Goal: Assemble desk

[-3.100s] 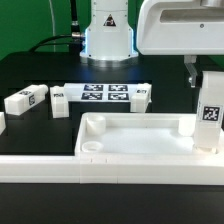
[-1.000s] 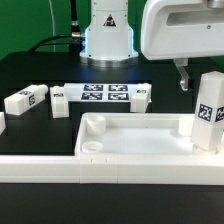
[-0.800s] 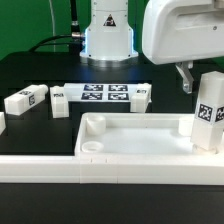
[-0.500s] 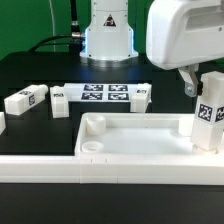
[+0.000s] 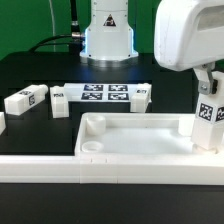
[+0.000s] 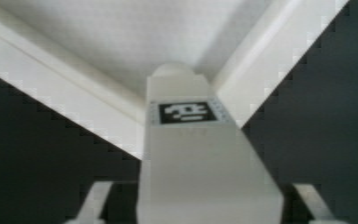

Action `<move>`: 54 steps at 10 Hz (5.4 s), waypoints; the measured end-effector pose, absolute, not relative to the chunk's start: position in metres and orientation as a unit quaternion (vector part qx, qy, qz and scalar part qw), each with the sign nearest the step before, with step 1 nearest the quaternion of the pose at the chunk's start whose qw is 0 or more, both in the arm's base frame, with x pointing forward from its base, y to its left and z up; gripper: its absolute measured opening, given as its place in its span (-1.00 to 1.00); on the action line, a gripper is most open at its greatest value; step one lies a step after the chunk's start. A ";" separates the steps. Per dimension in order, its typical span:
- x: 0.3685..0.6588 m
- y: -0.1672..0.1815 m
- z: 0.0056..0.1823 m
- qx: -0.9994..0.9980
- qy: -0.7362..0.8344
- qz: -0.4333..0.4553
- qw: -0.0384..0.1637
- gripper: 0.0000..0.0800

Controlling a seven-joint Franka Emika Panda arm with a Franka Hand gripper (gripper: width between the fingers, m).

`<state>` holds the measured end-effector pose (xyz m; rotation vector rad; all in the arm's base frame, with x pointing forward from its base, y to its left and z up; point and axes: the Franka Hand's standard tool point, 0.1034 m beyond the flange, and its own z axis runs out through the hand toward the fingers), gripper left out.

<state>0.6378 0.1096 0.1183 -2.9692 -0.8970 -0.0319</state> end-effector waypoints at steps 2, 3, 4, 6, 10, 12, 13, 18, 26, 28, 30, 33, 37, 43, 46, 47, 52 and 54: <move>0.638 0.110 0.118 -0.960 -0.280 -0.010 0.020 -0.27; 0.638 0.110 0.118 -0.960 -0.281 -0.010 0.020 -0.27; 0.638 0.110 0.118 -0.960 -0.280 -0.010 0.020 -0.27; 0.638 0.106 0.118 -0.988 -0.150 -0.007 0.034 -0.27; 0.639 0.100 0.117 -0.998 0.055 0.001 0.036 -0.27; 0.638 0.099 0.117 -0.987 0.158 0.004 0.035 -0.27; 0.638 0.099 0.116 -0.978 0.205 0.006 0.033 -0.27; 0.638 0.098 0.116 -0.951 0.307 0.009 0.032 -0.23; 0.637 0.100 0.115 -0.999 0.038 -0.001 0.024 0.62; 0.637 0.103 0.115 -0.998 -0.059 -0.004 0.025 0.62; 0.637 0.104 0.115 -0.991 -0.134 -0.006 0.025 0.62; 0.638 0.103 0.115 -0.956 -0.291 -0.011 0.022 0.62; 0.640 0.098 0.115 -0.905 -0.426 -0.017 0.015 0.62; 0.639 0.097 0.114 -0.917 -0.398 -0.015 0.016 -0.28; 0.638 0.095 0.113 -0.949 -0.313 -0.015 0.025 -0.28; 0.639 0.095 0.112 -0.963 -0.269 -0.016 0.028 -0.28; 0.640 0.097 0.112 -0.999 -0.028 -0.011 0.045 -0.27; 0.639 0.097 0.112 -0.998 0.031 -0.009 0.046 -0.27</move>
Offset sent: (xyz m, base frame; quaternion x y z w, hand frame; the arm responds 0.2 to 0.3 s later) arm 0.0000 0.0000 0.0000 0.0000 0.0000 0.0000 1.0000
